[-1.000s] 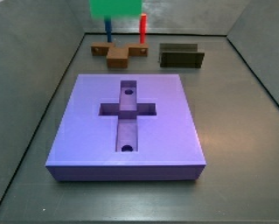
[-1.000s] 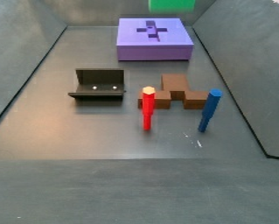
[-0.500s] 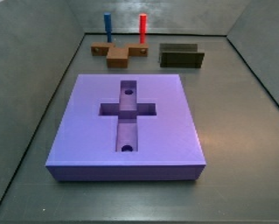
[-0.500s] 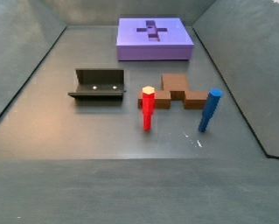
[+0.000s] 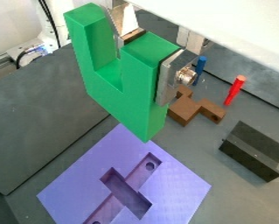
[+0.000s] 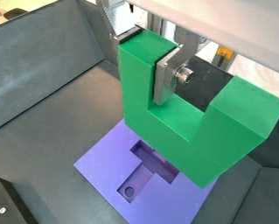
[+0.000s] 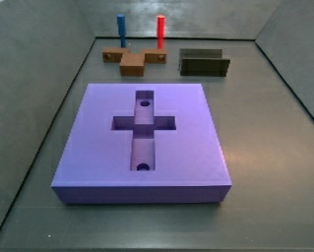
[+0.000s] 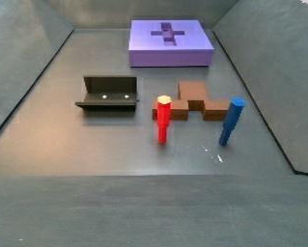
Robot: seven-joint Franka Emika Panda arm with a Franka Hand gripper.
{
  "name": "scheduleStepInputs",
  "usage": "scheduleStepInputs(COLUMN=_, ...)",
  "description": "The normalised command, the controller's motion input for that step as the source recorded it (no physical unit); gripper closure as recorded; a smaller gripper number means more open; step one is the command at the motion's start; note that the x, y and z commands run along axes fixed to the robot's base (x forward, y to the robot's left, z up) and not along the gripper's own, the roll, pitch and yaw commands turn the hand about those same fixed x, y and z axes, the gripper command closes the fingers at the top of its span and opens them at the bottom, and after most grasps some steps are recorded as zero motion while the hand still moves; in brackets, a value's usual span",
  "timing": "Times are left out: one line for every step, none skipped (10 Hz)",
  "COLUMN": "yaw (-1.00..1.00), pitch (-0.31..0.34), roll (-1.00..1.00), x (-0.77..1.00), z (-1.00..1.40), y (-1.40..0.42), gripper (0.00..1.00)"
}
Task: Pick up the green object. Move up. Move to above the board. Insert the green object.
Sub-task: Insert the green object.
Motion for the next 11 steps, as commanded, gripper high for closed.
scheduleStepInputs(yaw=-0.07, pitch=-0.026, roll=0.19, x=0.16, z=-0.58, y=-0.44, gripper=1.00)
scheduleStepInputs(yaw=0.03, pitch=-0.060, roll=0.11, x=0.39, z=-0.99, y=-0.58, gripper=1.00)
scheduleStepInputs(yaw=0.02, pitch=-0.036, roll=0.10, x=0.47, z=-1.00, y=-0.48, gripper=1.00)
scheduleStepInputs(yaw=0.00, pitch=-0.011, roll=0.08, x=0.48, z=-1.00, y=-0.29, gripper=1.00)
scheduleStepInputs(yaw=0.00, pitch=0.000, roll=0.11, x=0.45, z=-1.00, y=-0.13, gripper=1.00)
scheduleStepInputs(yaw=0.00, pitch=0.000, roll=0.14, x=0.39, z=-1.00, y=0.00, gripper=1.00)
scheduleStepInputs(yaw=0.00, pitch=-0.041, roll=0.08, x=0.25, z=-1.00, y=0.00, gripper=1.00)
scheduleStepInputs(yaw=0.00, pitch=-0.137, roll=-0.01, x=0.07, z=-0.80, y=-0.09, gripper=1.00)
scheduleStepInputs(yaw=0.00, pitch=-0.107, roll=0.10, x=0.03, z=-0.74, y=-0.18, gripper=1.00)
scheduleStepInputs(yaw=0.03, pitch=-0.034, roll=0.24, x=0.12, z=-0.64, y=-0.09, gripper=1.00)
scheduleStepInputs(yaw=0.04, pitch=-0.030, roll=0.27, x=0.09, z=-0.57, y=-0.03, gripper=1.00)
